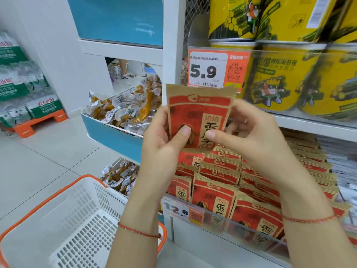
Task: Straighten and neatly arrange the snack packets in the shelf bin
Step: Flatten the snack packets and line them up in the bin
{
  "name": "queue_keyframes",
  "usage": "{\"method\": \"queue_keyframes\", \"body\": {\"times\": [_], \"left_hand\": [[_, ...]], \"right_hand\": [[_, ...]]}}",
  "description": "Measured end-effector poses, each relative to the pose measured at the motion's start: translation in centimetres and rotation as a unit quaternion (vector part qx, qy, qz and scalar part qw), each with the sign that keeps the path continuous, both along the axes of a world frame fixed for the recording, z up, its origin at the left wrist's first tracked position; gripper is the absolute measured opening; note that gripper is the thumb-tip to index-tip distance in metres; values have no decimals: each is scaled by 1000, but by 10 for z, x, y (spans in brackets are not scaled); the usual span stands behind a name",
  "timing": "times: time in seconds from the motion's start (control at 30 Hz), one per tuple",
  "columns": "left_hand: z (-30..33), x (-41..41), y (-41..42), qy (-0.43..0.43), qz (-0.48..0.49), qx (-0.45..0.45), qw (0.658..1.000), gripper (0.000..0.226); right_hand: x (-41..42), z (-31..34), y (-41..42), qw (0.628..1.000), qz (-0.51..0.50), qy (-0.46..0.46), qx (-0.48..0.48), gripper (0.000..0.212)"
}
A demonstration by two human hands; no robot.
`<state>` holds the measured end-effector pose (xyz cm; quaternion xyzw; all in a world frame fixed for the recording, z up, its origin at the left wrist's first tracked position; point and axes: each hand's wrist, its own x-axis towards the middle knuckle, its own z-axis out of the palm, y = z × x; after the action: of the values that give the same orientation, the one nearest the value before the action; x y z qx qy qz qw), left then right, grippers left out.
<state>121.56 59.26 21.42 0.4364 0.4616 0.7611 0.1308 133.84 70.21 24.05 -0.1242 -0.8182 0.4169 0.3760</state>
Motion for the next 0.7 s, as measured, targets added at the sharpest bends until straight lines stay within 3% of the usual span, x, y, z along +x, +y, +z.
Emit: {"method": "queue_keyframes", "body": {"times": [0.07, 0.13, 0.27, 0.33, 0.4, 0.53, 0.7], "left_hand": [[-3, -3, 1, 3, -6, -30, 1000, 34], [-7, -10, -1, 74, 53, -112, 989, 32], [-17, -21, -17, 186, 146, -392, 889, 31], [-20, -23, -23, 256, 135, -464, 837, 28], [-20, -24, -26, 296, 134, -490, 809, 33], [-18, -24, -30, 285, 100, -512, 804, 42], [-16, -25, -33, 269, 75, -512, 812, 49]], "right_hand": [[-4, -3, -2, 1000, -2, -13, 18, 30], [-7, -11, 0, 998, -46, -22, 38, 23], [-11, -19, 2, 993, -121, 5, -2, 18], [-12, -19, 0, 992, -118, 20, -27, 17], [-15, -17, -3, 993, -103, 29, -43, 17], [-19, -19, -8, 995, -83, -3, -63, 19], [-25, -29, -7, 981, -102, -163, -25, 15]]}}
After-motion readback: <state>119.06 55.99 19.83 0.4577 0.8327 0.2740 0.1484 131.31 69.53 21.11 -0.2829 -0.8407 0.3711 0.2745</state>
